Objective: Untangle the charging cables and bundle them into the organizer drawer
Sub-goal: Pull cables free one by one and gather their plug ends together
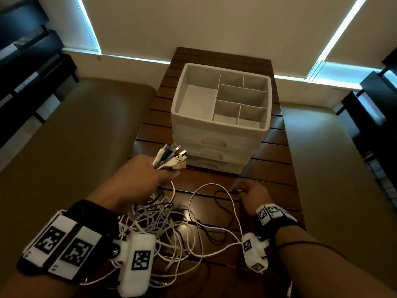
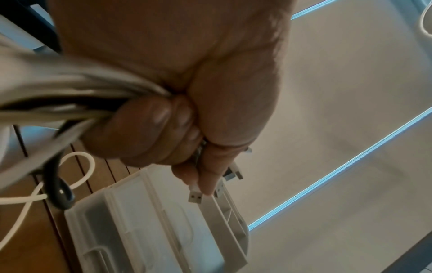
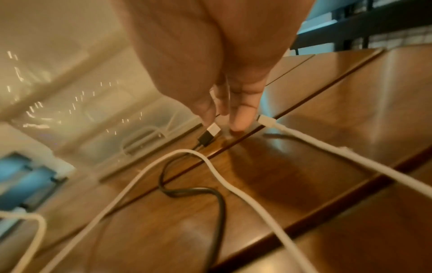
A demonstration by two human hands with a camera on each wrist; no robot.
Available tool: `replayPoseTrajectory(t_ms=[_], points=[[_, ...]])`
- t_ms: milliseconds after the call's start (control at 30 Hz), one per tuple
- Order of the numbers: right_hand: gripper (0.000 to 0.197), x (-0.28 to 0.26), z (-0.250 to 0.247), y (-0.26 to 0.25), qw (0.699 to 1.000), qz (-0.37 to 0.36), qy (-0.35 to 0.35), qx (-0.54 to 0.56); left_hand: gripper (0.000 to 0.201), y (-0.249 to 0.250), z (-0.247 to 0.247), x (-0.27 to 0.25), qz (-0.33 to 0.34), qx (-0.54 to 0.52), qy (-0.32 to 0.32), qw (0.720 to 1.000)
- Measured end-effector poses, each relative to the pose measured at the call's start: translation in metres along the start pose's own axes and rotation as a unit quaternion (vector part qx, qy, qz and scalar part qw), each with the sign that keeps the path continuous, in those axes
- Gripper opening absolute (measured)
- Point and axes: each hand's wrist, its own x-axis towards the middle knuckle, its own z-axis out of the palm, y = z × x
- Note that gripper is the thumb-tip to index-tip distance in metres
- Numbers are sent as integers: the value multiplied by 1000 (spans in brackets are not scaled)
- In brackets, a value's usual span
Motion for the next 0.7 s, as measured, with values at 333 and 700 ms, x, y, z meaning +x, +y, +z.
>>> replayPoseTrajectory(t_ms=[333,700], points=[[5,5,-36,-44,982,-120,76,122,33,-1,3,22,37,-77,-20,996],[19,-76,-107,-91,912,-288,81,280,22,18,32,25,107,-164,-60,979]])
